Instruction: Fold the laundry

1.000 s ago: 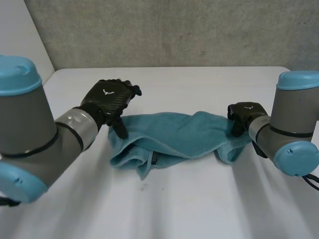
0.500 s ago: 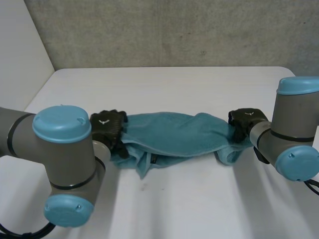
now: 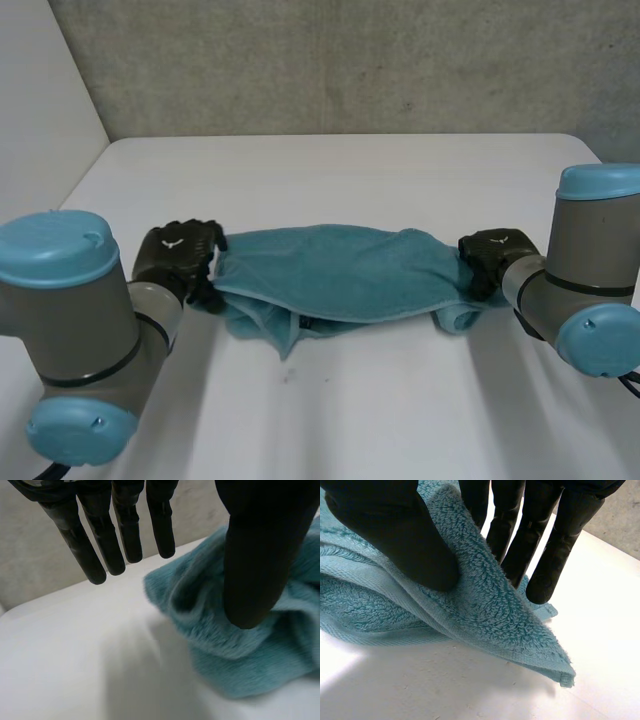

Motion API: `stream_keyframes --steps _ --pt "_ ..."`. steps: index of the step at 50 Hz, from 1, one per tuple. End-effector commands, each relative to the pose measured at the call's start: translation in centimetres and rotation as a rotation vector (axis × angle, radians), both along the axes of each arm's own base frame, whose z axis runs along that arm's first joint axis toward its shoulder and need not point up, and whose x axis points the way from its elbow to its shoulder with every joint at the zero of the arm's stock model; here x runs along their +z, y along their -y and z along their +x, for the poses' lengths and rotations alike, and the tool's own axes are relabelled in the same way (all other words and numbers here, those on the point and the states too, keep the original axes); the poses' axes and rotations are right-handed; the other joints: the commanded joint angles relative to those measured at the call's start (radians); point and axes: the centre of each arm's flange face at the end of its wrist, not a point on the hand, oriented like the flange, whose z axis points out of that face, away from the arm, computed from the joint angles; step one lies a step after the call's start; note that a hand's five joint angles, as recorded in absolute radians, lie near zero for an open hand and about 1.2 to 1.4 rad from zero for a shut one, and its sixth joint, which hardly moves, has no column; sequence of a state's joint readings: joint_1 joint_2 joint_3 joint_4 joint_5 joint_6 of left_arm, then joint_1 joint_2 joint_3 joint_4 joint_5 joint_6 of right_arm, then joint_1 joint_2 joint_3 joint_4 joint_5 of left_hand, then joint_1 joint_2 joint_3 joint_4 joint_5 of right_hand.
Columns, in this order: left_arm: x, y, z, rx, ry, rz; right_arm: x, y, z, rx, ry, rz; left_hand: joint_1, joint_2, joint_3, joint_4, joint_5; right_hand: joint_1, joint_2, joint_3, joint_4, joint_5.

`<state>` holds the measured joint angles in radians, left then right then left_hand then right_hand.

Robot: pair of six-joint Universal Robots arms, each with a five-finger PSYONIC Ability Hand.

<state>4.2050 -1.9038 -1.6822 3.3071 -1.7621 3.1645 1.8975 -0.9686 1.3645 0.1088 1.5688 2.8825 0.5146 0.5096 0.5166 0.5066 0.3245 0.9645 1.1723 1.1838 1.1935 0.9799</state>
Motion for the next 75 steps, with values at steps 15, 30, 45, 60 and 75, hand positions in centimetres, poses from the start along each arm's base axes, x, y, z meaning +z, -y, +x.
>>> stream_keyframes --steps 15,30,45,60,75 --pt "-0.7 0.3 -2.3 -0.071 -0.01 -0.004 -0.4 0.2 -0.2 -0.007 -0.003 0.001 0.069 0.074 0.067 0.077 0.084 0.432 0.224 0.213 0.203 0.242" --pt "-0.3 7.1 1.7 0.098 -0.017 -0.108 1.0 0.5 0.0 0.132 -0.251 -0.104 0.882 0.887 0.88 0.89 0.897 0.432 0.224 0.213 0.203 0.242" --pt "19.7 13.4 0.1 0.112 -0.115 -0.936 21.6 7.7 2.4 -0.055 0.52 -0.924 0.882 0.887 0.88 0.89 0.897 0.432 0.224 0.213 0.203 0.242" --pt "10.8 9.0 0.1 -0.118 0.055 -0.799 14.4 2.6 0.6 -0.002 0.454 -0.748 0.882 0.887 0.88 0.89 0.897 0.432 0.224 0.213 0.203 0.242" --pt "-5.8 4.9 2.5 -0.216 0.342 -0.24 -0.8 -0.1 0.4 0.126 0.131 -0.245 0.454 0.459 0.452 0.462 0.47 0.432 0.224 0.213 0.203 0.242"
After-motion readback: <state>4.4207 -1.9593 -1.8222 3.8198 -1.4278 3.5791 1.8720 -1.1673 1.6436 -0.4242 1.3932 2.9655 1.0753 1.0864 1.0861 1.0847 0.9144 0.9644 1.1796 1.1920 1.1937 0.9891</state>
